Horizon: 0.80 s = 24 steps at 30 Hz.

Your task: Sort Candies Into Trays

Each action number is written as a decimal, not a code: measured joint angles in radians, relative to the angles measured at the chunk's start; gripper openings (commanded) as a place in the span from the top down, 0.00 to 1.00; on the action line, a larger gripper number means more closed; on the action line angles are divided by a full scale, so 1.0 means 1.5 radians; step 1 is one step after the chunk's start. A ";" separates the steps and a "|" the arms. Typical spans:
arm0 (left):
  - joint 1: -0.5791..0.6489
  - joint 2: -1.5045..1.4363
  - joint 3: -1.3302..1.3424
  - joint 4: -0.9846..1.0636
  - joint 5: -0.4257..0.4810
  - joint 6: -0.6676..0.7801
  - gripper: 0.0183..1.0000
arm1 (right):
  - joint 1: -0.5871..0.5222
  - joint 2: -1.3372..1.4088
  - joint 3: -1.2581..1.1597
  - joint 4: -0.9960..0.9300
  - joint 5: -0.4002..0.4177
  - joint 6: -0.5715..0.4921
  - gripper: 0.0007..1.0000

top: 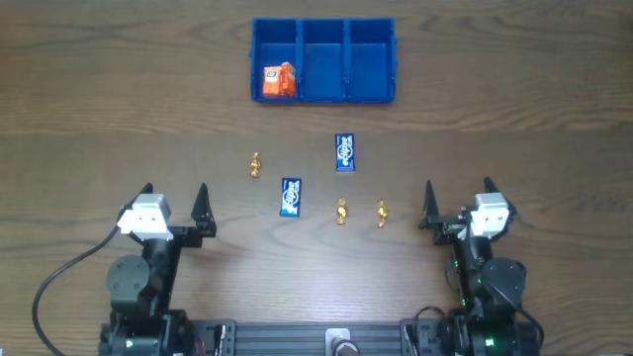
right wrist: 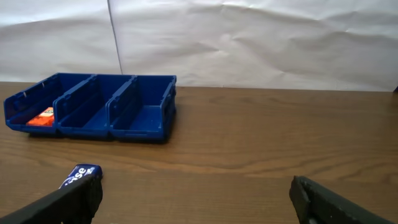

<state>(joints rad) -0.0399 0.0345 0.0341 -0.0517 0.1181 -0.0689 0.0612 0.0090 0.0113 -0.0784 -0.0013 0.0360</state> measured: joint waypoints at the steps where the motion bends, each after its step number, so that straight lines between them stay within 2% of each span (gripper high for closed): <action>1: 0.000 0.000 0.000 0.000 0.000 0.000 0.00 | 0.000 0.000 0.000 0.000 0.000 0.000 0.00; 15: 0.000 0.000 0.000 0.000 0.000 0.000 0.00 | 0.000 0.000 -0.001 0.028 0.000 0.000 0.00; 19: 0.000 0.000 0.000 0.000 0.000 0.000 0.00 | 0.000 0.008 0.009 0.060 -0.001 0.069 0.00; 24: 0.000 0.000 0.000 0.000 -0.001 0.001 0.00 | 0.001 0.123 0.166 -0.056 -0.002 0.143 0.00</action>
<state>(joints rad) -0.0399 0.0345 0.0341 -0.0517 0.1173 -0.0669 0.0624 0.1936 0.2596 -0.1627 -0.0040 0.2504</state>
